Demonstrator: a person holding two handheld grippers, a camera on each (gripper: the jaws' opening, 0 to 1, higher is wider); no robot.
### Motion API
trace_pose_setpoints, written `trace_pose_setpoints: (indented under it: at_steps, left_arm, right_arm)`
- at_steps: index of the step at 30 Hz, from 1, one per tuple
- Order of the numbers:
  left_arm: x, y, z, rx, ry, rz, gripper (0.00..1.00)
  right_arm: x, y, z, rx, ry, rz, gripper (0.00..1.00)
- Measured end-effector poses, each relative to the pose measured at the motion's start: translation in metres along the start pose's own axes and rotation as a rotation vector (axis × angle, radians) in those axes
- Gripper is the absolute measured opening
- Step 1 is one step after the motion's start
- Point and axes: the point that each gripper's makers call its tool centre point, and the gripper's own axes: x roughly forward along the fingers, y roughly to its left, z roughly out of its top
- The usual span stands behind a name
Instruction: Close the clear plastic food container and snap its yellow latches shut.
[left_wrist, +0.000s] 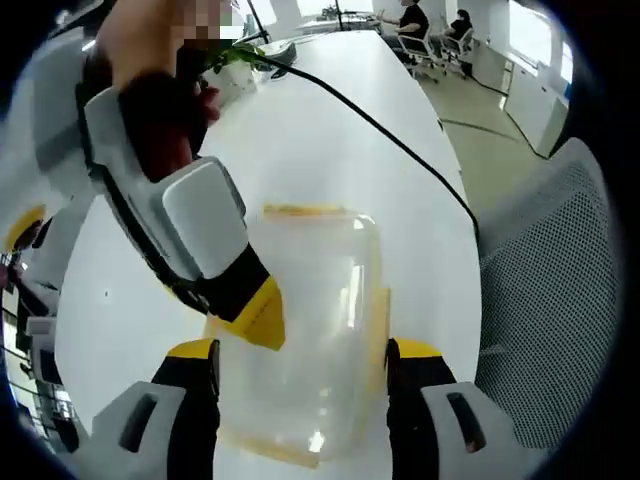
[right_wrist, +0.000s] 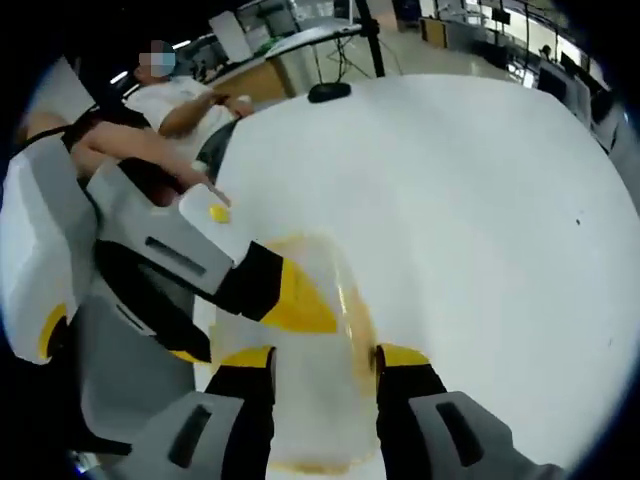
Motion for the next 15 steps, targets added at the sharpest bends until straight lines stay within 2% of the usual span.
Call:
trace_pose_setpoints:
  at_steps: [3, 8, 15]
  left_arm:
    - [-0.0009, 0.0007, 0.0028, -0.033, -0.005, -0.01, 0.68]
    - [0.0004, 0.0001, 0.0036, -0.013, -0.009, -0.012, 0.68]
    - [0.0014, -0.001, 0.0052, -0.005, -0.005, -0.003, 0.67]
  right_arm:
    - [0.0009, 0.0001, -0.0009, -0.003, 0.017, 0.021, 0.39]
    - [0.0012, 0.0015, -0.0028, 0.004, 0.042, 0.035, 0.39]
    - [0.001, 0.0014, -0.0043, -0.007, 0.037, 0.047, 0.37]
